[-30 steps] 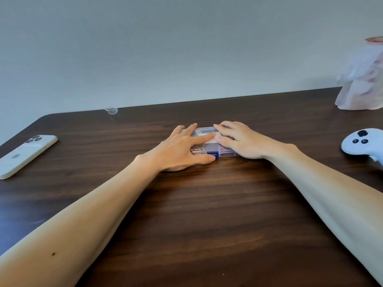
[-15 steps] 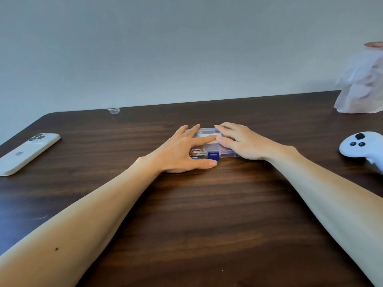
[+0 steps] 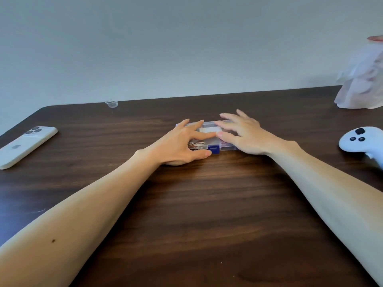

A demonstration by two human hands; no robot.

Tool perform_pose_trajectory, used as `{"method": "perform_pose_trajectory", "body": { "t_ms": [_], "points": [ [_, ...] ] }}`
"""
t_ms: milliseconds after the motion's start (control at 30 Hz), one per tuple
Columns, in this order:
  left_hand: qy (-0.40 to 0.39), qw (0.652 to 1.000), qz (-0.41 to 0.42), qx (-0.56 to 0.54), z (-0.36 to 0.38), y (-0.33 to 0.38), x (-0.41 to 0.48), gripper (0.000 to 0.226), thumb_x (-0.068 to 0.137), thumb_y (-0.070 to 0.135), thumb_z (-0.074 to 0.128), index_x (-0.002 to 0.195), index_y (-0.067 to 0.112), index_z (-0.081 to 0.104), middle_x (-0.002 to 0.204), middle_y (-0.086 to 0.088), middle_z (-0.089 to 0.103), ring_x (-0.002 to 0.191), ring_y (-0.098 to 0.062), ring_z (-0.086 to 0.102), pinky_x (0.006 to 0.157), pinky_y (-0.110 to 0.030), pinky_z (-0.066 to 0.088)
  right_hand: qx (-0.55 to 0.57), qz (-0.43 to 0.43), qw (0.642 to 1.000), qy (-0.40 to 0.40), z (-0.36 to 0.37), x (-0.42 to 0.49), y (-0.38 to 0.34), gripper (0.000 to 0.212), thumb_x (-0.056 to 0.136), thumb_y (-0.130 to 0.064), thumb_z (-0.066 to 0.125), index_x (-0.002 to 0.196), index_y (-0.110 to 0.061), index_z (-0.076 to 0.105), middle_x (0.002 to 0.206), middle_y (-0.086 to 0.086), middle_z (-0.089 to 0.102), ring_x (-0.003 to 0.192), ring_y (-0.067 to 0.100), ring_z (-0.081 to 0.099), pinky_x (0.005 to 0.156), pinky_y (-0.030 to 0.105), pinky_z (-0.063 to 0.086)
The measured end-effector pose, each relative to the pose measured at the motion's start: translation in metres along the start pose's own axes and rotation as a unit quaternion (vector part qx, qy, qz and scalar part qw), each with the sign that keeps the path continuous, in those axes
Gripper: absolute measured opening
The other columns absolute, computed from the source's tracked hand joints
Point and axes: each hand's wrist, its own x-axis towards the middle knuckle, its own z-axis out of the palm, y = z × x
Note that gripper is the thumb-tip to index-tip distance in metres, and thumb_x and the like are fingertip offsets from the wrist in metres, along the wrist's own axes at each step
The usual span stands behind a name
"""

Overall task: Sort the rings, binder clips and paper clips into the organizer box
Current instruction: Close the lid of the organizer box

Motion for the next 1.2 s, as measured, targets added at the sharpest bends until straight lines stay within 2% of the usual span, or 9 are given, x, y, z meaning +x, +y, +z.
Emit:
{"method": "perform_pose_trajectory", "body": {
  "t_ms": [67, 133, 233, 300, 367, 567, 833, 1000, 1200],
  "points": [
    [0.011, 1.0, 0.008, -0.023, -0.004, -0.004, -0.003, 0.061, 0.085, 0.054, 0.063, 0.141, 0.048, 0.041, 0.162, 0.007, 0.018, 0.151, -0.022, 0.008, 0.119, -0.038, 0.013, 0.019, -0.053, 0.998, 0.037, -0.005, -0.005, 0.0, 0.051, 0.091, -0.055, 0.054, 0.139, -0.038, 0.052, 0.16, -0.01, 0.029, 0.152, 0.017, 0.004, 0.119, 0.05, 0.007],
    [0.015, 0.998, 0.006, -0.068, -0.012, -0.01, -0.007, 0.063, 0.081, 0.052, 0.07, 0.139, 0.043, 0.048, 0.161, 0.008, 0.022, 0.148, -0.017, 0.021, 0.116, -0.033, 0.023, 0.052, -0.109, 0.993, 0.009, -0.009, -0.011, -0.003, 0.058, 0.083, -0.055, 0.067, 0.137, -0.039, 0.054, 0.155, -0.013, 0.037, 0.149, 0.01, 0.013, 0.118, 0.042, 0.014],
    [0.003, 0.997, 0.005, -0.083, -0.019, -0.02, -0.011, 0.062, 0.08, 0.044, 0.075, 0.137, 0.04, 0.05, 0.16, 0.009, 0.024, 0.147, -0.016, 0.022, 0.118, -0.042, 0.027, 0.066, -0.136, 0.988, -0.014, -0.008, -0.013, -0.007, 0.065, 0.079, -0.046, 0.076, 0.139, -0.035, 0.053, 0.149, -0.012, 0.047, 0.139, 0.001, 0.03, 0.114, 0.033, 0.028],
    [0.0, 0.996, 0.008, -0.093, -0.02, -0.026, -0.013, 0.064, 0.078, 0.043, 0.075, 0.137, 0.04, 0.05, 0.159, 0.009, 0.027, 0.148, -0.014, 0.02, 0.119, -0.047, 0.026, 0.073, -0.148, 0.986, 0.002, -0.009, -0.013, -0.01, 0.058, 0.082, -0.034, 0.078, 0.136, -0.029, 0.057, 0.142, -0.009, 0.056, 0.131, 0.004, 0.045, 0.108, 0.033, 0.045],
    [0.005, 0.995, 0.014, -0.1, -0.02, -0.028, -0.013, 0.065, 0.075, 0.047, 0.074, 0.136, 0.04, 0.05, 0.157, 0.009, 0.031, 0.147, -0.013, 0.022, 0.119, -0.048, 0.026, 0.055, -0.166, 0.985, 0.007, -0.01, -0.014, -0.012, 0.052, 0.084, -0.027, 0.076, 0.133, -0.026, 0.06, 0.136, -0.007, 0.062, 0.126, 0.009, 0.054, 0.102, 0.035, 0.051],
    [0.007, 0.997, 0.041, -0.07, -0.022, -0.028, -0.014, 0.057, 0.082, 0.04, 0.072, 0.135, 0.038, 0.052, 0.154, 0.007, 0.039, 0.148, -0.019, 0.022, 0.119, -0.05, 0.022, 0.033, -0.171, 0.985, -0.011, -0.01, -0.013, -0.014, 0.055, 0.084, -0.029, 0.075, 0.136, -0.026, 0.058, 0.138, -0.008, 0.06, 0.127, 0.011, 0.052, 0.1, 0.032, 0.051],
    [0.034, 0.996, 0.055, -0.06, -0.021, -0.031, -0.014, 0.054, 0.081, 0.045, 0.072, 0.132, 0.037, 0.057, 0.144, 0.004, 0.053, 0.142, -0.017, 0.037, 0.116, -0.047, 0.033, -0.007, -0.202, 0.979, 0.016, -0.01, -0.014, -0.018, 0.053, 0.084, -0.02, 0.073, 0.135, -0.023, 0.059, 0.136, -0.003, 0.062, 0.125, 0.014, 0.056, 0.098, 0.024, 0.045],
    [0.034, 0.996, 0.057, -0.068, -0.02, -0.033, -0.012, 0.052, 0.084, 0.049, 0.066, 0.133, 0.038, 0.055, 0.141, 0.006, 0.056, 0.142, -0.017, 0.037, 0.117, -0.048, 0.031, -0.017, -0.207, 0.978, 0.017, -0.01, -0.013, -0.019, 0.055, 0.085, -0.023, 0.074, 0.138, -0.023, 0.056, 0.14, -0.003, 0.059, 0.129, 0.014, 0.052, 0.102, 0.031, 0.047],
    [0.042, 0.993, 0.049, -0.098, -0.022, -0.03, -0.014, 0.047, 0.087, 0.035, 0.07, 0.132, 0.034, 0.058, 0.141, 0.004, 0.055, 0.144, -0.016, 0.031, 0.117, -0.042, 0.031, -0.016, -0.214, 0.976, 0.042, -0.009, -0.013, -0.018, 0.051, 0.085, -0.02, 0.075, 0.134, -0.021, 0.061, 0.136, 0.0, 0.062, 0.126, 0.016, 0.056, 0.099, 0.033, 0.052]
  ]
}}
